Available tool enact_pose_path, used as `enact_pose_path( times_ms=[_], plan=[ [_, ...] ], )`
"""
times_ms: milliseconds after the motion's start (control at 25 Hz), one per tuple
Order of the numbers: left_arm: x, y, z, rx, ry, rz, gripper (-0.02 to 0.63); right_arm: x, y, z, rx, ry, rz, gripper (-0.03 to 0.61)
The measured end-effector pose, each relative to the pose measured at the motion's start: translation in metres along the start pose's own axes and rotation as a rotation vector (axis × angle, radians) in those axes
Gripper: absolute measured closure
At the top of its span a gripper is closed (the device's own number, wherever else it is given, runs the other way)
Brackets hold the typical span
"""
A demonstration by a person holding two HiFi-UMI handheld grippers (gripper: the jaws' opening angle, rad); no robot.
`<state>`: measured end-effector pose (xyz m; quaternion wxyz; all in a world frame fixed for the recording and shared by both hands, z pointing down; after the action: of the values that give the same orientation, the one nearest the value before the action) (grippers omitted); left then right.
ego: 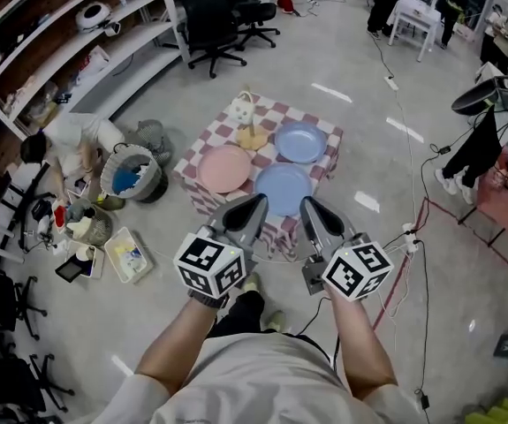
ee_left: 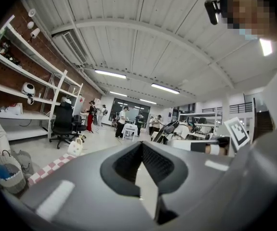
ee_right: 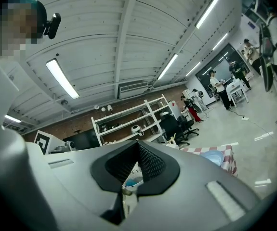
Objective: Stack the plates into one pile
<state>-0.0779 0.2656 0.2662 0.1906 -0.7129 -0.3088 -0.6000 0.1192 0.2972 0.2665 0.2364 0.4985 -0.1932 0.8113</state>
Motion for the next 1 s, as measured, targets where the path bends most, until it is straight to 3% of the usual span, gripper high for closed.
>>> enact_pose_path(
  times_ms=[520, 1000],
  plan=[
    [0.001, 0.081, -0.072, 0.038, 0.015, -0.024, 0.607, 0.0, 0.08, 0.057, 0.085, -0.01, -0.042, 0.569],
    [0.025, 0.155, -0.149, 0.1, -0.003, -0.086, 0.607, 0.026, 0.154, 0.113, 0.201, 0.071, -0.098, 0.569]
  ],
)
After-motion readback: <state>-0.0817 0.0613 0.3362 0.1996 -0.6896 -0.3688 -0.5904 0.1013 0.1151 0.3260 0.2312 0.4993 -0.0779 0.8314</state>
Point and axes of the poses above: the fingertips, and each gripper's own axes: y forward along the fingers, z to its right, x out of its underside, the point moved 9 cm from there along -y, backward along the fingers, and after that the axes turned 5 degrees about -x, right-handed, at the moved point
